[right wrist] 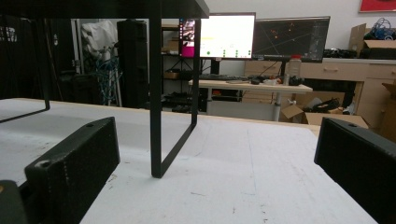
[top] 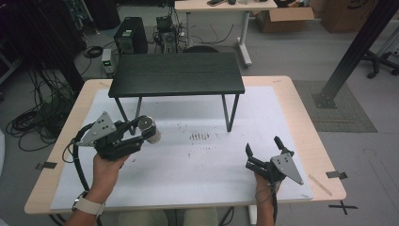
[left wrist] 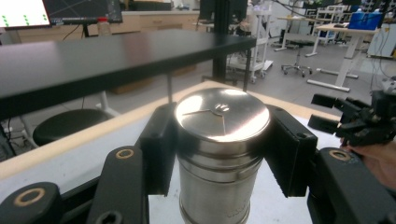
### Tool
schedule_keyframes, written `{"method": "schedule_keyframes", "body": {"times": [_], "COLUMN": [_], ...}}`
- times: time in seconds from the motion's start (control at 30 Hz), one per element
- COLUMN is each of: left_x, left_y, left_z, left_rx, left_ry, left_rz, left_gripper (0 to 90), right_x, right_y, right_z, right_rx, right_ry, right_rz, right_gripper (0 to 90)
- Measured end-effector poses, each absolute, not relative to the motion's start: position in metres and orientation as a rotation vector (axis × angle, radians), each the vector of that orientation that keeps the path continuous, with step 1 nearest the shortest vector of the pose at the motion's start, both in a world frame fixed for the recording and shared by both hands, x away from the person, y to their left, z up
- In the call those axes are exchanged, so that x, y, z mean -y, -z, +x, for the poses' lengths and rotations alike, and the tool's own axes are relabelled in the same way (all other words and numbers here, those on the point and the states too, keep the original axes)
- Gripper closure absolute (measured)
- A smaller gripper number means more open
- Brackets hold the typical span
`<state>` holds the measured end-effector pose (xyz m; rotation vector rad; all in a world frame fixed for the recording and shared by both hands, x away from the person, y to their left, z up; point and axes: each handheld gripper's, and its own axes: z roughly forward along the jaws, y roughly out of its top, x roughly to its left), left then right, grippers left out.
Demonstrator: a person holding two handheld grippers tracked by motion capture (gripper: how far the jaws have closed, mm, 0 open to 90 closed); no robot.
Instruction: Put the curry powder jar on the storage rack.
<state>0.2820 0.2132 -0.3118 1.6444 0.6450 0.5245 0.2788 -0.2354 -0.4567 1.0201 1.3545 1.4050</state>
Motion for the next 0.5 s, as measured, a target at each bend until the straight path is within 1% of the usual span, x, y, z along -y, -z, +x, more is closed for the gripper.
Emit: {"method": "schedule_keyframes", "body": {"times": [0.5], "left_x": [-0.212], "left_y": [0.278], "left_z": [0.296], "left_rx": [-0.623], "left_ry": [-0.478], "left_rz": [1.600], "left_gripper": [49.2], "right_x": [0.236], "right_y": [0.457], "right_z": [0.279], "right_rx": [-1.354], "right_ry": [-1.411], "right_rz": [1.022], "right_gripper": [0.0]}}
